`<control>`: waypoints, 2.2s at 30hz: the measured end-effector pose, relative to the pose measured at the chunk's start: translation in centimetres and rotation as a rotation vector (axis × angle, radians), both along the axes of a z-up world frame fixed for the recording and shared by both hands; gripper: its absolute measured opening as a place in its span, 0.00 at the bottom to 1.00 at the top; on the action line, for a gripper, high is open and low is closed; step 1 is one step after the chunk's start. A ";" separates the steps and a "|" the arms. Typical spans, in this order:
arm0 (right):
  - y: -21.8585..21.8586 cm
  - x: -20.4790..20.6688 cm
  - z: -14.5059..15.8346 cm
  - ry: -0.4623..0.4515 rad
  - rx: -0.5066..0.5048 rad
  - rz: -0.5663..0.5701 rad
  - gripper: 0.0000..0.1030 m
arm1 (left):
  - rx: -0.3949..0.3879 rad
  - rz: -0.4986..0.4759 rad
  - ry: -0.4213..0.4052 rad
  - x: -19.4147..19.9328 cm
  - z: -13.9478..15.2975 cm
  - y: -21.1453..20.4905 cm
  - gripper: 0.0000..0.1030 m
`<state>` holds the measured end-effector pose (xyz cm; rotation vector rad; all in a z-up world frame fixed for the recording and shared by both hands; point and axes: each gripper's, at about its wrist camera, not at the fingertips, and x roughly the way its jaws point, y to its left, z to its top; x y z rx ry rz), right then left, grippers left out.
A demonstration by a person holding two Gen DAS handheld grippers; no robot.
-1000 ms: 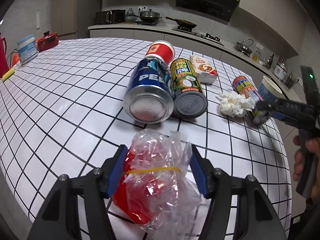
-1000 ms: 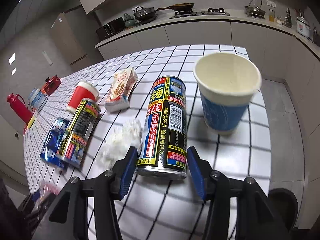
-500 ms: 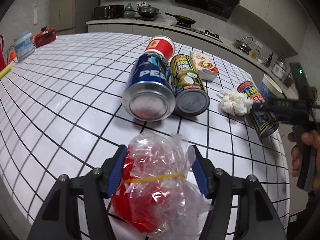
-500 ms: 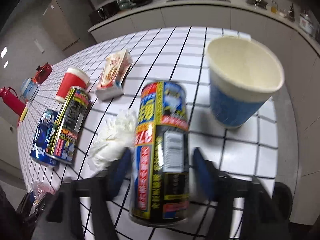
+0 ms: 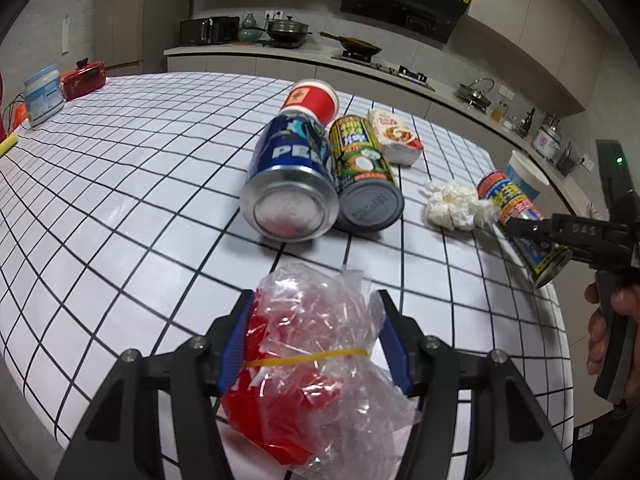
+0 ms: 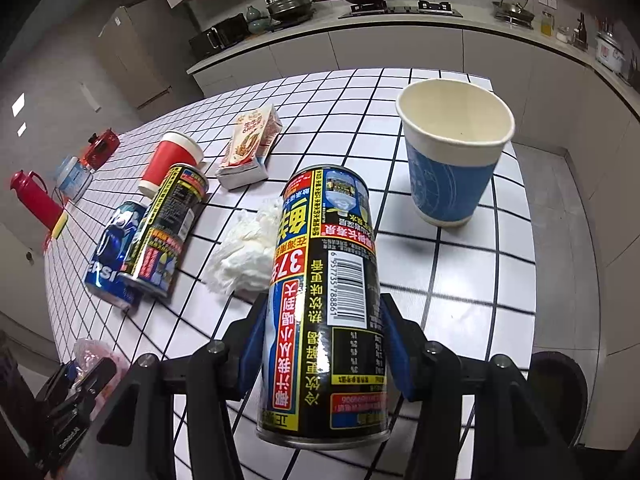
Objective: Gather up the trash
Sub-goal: 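Carry the plastic bag and spray can over the black bin and release both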
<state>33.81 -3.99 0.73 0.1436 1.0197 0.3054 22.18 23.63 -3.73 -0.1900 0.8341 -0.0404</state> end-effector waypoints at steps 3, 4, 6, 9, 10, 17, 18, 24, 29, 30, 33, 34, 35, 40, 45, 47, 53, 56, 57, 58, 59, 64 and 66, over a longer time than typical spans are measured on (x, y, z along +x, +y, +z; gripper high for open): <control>-0.1 -0.6 0.2 -0.008 -0.002 0.003 0.54 | -0.003 0.000 -0.005 -0.5 0.1 0.1 0.58; -0.3 -0.9 0.4 -0.011 0.001 0.001 0.54 | -0.003 -0.002 -0.009 -0.6 0.2 0.1 0.58; -0.6 -1.3 0.7 -0.015 0.009 0.001 0.54 | -0.002 -0.004 -0.029 -1.1 0.7 -0.1 0.58; -0.9 -2.3 1.3 -0.029 0.015 0.003 0.54 | -0.002 -0.006 -0.035 -1.3 1.0 -0.4 0.58; -1.1 -2.7 1.5 -0.035 0.018 0.004 0.54 | -0.002 -0.009 -0.038 -1.4 1.2 -0.6 0.58; -2.6 -4.6 3.0 -0.062 0.031 0.003 0.53 | -0.002 -0.043 -0.062 -1.8 2.5 -2.7 0.58; -2.9 -4.9 3.1 -0.065 0.034 0.002 0.53 | -0.001 -0.050 -0.067 -1.9 2.6 -3.2 0.58; -4.8 -6.8 4.3 -0.092 0.043 -0.007 0.53 | -0.003 -0.089 -0.087 -2.3 3.6 -5.7 0.58; -6.7 -8.4 4.9 -0.108 0.046 -0.024 0.53 | -0.004 -0.120 -0.100 -2.8 4.2 -7.9 0.58; -7.3 -8.8 5.0 -0.111 0.042 -0.031 0.53 | -0.003 -0.128 -0.103 -2.9 4.3 -8.4 0.58; -8.9 -9.8 5.2 -0.116 0.034 -0.048 0.53 | -0.008 -0.148 -0.108 -3.0 4.6 -9.8 0.58; -9.4 -10.1 5.2 -0.117 0.032 -0.054 0.53 | -0.007 -0.155 -0.110 -3.1 4.6 -10.2 0.58; -10.1 -10.5 5.3 -0.118 0.031 -0.063 0.53 | -0.010 -0.165 -0.111 -3.2 4.6 -10.9 0.58; -13.7 -12.3 5.4 -0.120 0.019 -0.110 0.53 | -0.018 -0.217 -0.117 -3.6 4.8 -14.6 0.58; -17.4 -14.0 5.4 -0.116 0.016 -0.160 0.53 | -0.021 -0.267 -0.119 -4.3 5.0 -17.8 0.58; -18.9 -14.7 5.3 -0.114 0.012 -0.176 0.53 | -0.021 -0.287 -0.122 -4.6 5.1 -19.3 0.58; -22.8 -16.6 4.8 -0.101 0.005 -0.209 0.53 | -0.029 -0.330 -0.123 -5.4 5.1 -23.1 0.58; -24.4 -17.2 4.4 -0.090 0.002 -0.221 0.53 | -0.036 -0.346 -0.119 -5.9 4.9 -25.0 0.58; -25.0 -17.5 4.1 -0.085 0.000 -0.225 0.53 | -0.037 -0.351 -0.118 -6.0 4.8 -25.5 0.58; -25.6 -17.7 3.9 -0.080 -0.002 -0.229 0.53 | -0.039 -0.359 -0.116 -6.1 4.6 -26.3 0.58; -26.2 -17.9 3.7 -0.076 -0.002 -0.232 0.53 | -0.039 -0.364 -0.114 -6.3 4.5 -27.0 0.58; -29.2 -18.7 2.5 -0.058 -0.011 -0.249 0.53 | -0.041 -0.391 -0.100 -6.8 3.9 -30.2 0.58; -30.3 -18.9 1.8 -0.047 -0.014 -0.249 0.53 | -0.041 -0.397 -0.094 -7.0 3.5 -31.3 0.58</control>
